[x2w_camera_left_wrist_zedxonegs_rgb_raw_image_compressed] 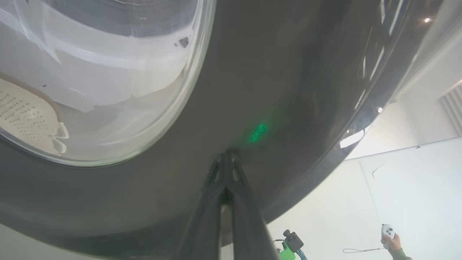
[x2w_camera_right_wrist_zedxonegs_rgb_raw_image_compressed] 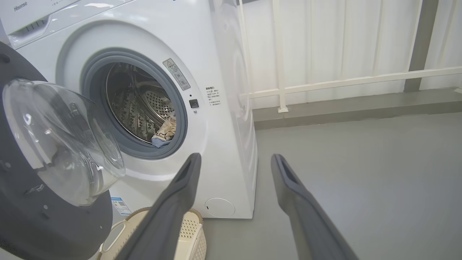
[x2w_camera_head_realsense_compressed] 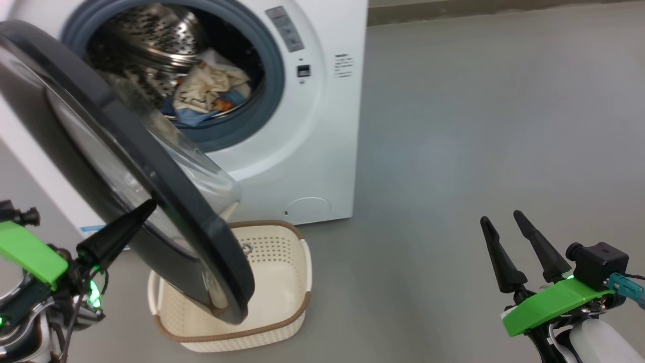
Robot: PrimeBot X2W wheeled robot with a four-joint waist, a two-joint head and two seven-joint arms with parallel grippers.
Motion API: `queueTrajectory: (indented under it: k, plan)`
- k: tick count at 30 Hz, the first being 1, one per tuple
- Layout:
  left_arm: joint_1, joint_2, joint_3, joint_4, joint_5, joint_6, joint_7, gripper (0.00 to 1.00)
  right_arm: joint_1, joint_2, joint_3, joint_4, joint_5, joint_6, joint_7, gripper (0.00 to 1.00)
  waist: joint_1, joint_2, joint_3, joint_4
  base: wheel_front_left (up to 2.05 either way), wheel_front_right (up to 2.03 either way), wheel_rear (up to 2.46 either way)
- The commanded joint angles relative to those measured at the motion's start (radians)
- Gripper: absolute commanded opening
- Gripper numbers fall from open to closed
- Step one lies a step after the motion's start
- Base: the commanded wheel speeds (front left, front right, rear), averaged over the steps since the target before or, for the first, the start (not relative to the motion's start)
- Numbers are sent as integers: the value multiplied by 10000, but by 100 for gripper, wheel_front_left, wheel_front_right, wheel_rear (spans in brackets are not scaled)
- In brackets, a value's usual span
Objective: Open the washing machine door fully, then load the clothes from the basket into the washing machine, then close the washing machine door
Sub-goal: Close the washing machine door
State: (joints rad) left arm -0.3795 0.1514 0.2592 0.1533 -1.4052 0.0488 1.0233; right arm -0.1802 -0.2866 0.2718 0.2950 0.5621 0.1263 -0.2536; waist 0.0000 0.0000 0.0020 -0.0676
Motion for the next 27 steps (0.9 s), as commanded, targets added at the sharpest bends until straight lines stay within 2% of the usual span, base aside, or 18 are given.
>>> queueTrajectory:
  k: [1, 7, 14, 27]
  plan:
    - [-606, 133, 238, -213, 31, -117, -95, 0, -258, -88, 74, -267, -49, 44, -82, 100, 0, 0, 142, -499, 0, 0, 0]
    - [-862, 155, 355, -28, 223, -214, -503, 0, -272, -28, 2, -302, -66, 44, -82, 100, 0, 0, 299, -973, 0, 0, 0]
    - [-1055, 189, 404, 194, 339, -349, -736, 0, -260, 13, -58, -341, -87, 44, -82, 100, 0, 0, 386, -1143, 0, 0, 0]
    - [-1191, 166, 363, 410, 454, -553, -907, 0, -227, 49, -156, -325, -157, 44, -82, 100, 0, 0, 316, -740, 0, 0, 0]
